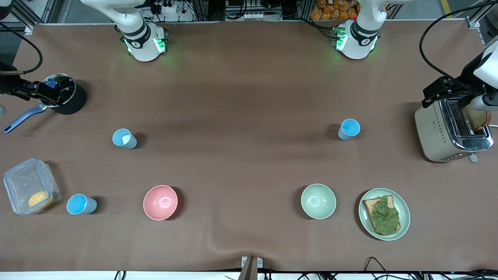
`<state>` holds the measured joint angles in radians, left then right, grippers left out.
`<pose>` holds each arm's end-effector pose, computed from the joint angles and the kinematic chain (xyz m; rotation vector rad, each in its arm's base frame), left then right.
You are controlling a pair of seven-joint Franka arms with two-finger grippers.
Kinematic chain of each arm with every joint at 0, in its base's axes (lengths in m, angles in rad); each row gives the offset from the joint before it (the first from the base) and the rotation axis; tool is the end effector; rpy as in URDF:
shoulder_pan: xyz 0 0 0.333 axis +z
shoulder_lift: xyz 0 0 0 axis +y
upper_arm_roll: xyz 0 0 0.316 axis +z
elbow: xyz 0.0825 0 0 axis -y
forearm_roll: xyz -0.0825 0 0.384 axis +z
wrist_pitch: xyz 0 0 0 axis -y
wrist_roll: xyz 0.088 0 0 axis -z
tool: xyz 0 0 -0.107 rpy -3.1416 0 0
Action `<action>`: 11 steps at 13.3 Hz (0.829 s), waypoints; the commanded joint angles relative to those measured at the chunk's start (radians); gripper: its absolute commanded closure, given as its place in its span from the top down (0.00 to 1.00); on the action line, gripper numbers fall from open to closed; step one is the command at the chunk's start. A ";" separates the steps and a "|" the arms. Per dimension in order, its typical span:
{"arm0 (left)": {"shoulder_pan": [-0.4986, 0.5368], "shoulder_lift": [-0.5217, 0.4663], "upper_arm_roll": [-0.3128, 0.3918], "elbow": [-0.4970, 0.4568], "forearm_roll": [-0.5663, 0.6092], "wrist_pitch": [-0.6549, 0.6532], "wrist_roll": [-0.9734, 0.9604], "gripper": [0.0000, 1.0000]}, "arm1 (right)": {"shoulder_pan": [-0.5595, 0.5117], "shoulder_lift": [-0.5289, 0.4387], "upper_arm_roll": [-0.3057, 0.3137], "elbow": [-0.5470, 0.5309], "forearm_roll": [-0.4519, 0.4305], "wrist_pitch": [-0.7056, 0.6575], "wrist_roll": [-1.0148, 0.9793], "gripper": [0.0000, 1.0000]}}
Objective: Stack blue cups with both arms
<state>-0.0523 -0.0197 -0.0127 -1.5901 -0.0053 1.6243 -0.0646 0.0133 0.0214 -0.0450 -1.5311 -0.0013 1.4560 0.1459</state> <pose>0.5527 -0.0366 0.6311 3.1319 -0.0004 0.0837 0.5487 -0.0173 0.6217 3.1179 -0.2778 -0.1507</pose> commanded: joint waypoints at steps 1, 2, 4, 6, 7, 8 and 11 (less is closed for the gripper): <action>0.005 -0.002 -0.004 0.012 -0.004 -0.017 -0.018 1.00 | -0.018 -0.009 0.016 -0.008 0.000 -0.006 0.006 1.00; 0.003 0.006 -0.003 0.022 -0.007 -0.017 -0.020 1.00 | -0.016 -0.009 0.016 -0.008 0.000 -0.006 0.006 1.00; 0.002 0.006 -0.004 0.021 -0.005 -0.018 -0.021 1.00 | -0.018 -0.009 0.016 -0.006 0.000 -0.005 0.006 1.00; 0.002 0.006 -0.004 0.022 -0.007 -0.017 -0.020 1.00 | -0.024 -0.009 0.014 -0.009 0.000 -0.005 0.000 1.00; 0.002 0.006 -0.004 0.021 -0.007 -0.018 -0.021 1.00 | -0.026 -0.009 0.014 -0.008 0.000 -0.005 -0.002 1.00; 0.002 0.006 -0.004 0.021 -0.007 -0.018 -0.021 1.00 | -0.024 -0.009 0.014 -0.008 0.000 -0.003 -0.002 1.00; 0.003 0.006 -0.003 0.021 -0.007 -0.018 -0.021 1.00 | -0.026 -0.008 0.014 -0.009 0.000 -0.005 0.000 1.00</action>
